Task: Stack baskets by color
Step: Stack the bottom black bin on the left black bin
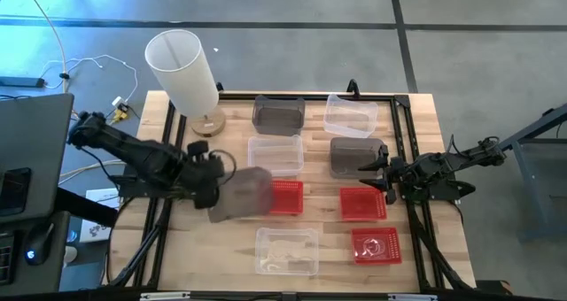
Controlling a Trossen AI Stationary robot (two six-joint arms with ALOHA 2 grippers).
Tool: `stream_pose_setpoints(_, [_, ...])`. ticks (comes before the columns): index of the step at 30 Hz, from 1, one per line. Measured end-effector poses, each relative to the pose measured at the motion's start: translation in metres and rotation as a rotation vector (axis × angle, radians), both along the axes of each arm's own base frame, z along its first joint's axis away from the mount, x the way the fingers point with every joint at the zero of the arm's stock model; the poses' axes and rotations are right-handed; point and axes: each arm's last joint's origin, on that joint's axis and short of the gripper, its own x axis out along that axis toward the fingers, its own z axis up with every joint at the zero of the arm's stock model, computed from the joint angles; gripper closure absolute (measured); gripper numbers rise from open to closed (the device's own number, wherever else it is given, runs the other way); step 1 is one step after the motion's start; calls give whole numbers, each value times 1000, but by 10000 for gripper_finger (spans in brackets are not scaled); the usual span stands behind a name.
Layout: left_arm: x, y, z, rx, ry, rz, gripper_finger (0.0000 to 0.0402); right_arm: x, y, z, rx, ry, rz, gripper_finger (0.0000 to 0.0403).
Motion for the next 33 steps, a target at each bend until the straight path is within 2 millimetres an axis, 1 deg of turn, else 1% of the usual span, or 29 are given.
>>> stream_pose_setpoints(4, [9,25,8,38,-24,0,401,0,0,0,0,0,0,243])
stream_pose_setpoints(13, [20,74,28,137,-64,-15,401,0,0,0,0,0,0,243])
stream_pose_setpoints(24, [39,134,40,324,-123,-48,401,0,0,0,1,0,0,243])
stream_pose_setpoints(26, [44,145,42,357,-129,-54,401,0,0,0,34,1,-2,243])
stream_pose_setpoints(29, [50,162,45,409,-114,-70,401,0,0,0,151,4,-9,243])
stream_pose_setpoints(33, [59,184,47,459,-85,-81,401,0,0,0,239,7,-15,243])
